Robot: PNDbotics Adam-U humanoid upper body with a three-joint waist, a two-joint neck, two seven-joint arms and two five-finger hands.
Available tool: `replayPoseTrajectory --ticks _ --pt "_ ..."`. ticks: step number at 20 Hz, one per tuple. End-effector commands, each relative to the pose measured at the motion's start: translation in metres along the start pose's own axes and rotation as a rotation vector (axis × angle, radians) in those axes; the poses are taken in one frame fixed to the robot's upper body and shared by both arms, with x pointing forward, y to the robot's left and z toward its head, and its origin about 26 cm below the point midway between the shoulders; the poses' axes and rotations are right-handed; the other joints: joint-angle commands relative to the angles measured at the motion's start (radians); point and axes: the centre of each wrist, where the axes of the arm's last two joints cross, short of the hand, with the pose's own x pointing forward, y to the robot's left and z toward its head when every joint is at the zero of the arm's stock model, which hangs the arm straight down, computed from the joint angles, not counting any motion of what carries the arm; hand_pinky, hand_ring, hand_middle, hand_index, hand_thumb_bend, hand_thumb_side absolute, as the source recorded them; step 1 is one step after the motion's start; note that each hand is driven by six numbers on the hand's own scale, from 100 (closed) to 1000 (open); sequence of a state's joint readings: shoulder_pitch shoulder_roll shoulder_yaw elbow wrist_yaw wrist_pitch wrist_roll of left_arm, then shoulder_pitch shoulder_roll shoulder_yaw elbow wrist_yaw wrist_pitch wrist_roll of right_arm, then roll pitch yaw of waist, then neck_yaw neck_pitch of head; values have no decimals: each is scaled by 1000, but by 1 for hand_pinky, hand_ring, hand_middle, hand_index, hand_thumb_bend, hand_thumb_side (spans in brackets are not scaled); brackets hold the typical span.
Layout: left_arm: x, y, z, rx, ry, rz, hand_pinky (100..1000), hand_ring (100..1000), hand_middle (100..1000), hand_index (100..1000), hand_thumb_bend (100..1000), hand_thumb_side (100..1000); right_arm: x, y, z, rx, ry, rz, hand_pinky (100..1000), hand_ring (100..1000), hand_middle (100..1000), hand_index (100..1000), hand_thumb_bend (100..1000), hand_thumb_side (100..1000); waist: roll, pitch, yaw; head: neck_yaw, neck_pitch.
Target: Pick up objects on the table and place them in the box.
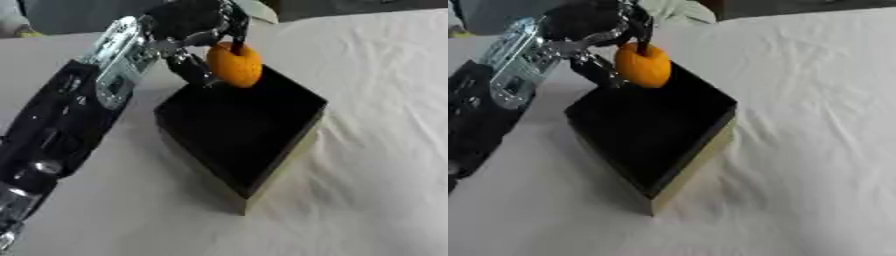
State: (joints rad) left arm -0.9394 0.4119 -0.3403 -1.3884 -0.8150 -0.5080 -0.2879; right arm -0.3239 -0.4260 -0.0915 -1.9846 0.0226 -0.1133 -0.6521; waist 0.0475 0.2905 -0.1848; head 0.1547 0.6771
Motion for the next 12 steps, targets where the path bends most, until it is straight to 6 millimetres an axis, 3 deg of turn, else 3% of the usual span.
replayPoseTrajectory --ticks 1,8,10,11,12 --pt "7 4 -6 -4 -36 -35 100 336 503 468 449 100 5 -1 -4 -1 -21 -4 770 749 650 862 292 1000 -6 -15 -2 -7 0" --pt "16 -19 -11 -88 -78 -29 146 377 529 508 449 100 6 -1 -5 0 -28 -4 770 748 650 862 292 1000 -6 -15 -3 -12 -3" --pt "16 -20 -10 -101 -77 -29 258 458 582 577 497 100 6 -2 -5 0 -28 -3 770 748 650 862 292 1000 -7 -15 -3 -13 -3" --pt "16 -19 -10 -107 -75 -35 272 467 589 590 503 100 6 -2 -5 0 -28 -3 770 748 650 862 292 1000 -7 -15 -2 -13 -3" --pt "16 -18 -10 -113 -70 -46 369 532 630 675 553 100 5 -2 -5 0 -28 -3 770 748 650 862 292 1000 -7 -15 -2 -13 -3"
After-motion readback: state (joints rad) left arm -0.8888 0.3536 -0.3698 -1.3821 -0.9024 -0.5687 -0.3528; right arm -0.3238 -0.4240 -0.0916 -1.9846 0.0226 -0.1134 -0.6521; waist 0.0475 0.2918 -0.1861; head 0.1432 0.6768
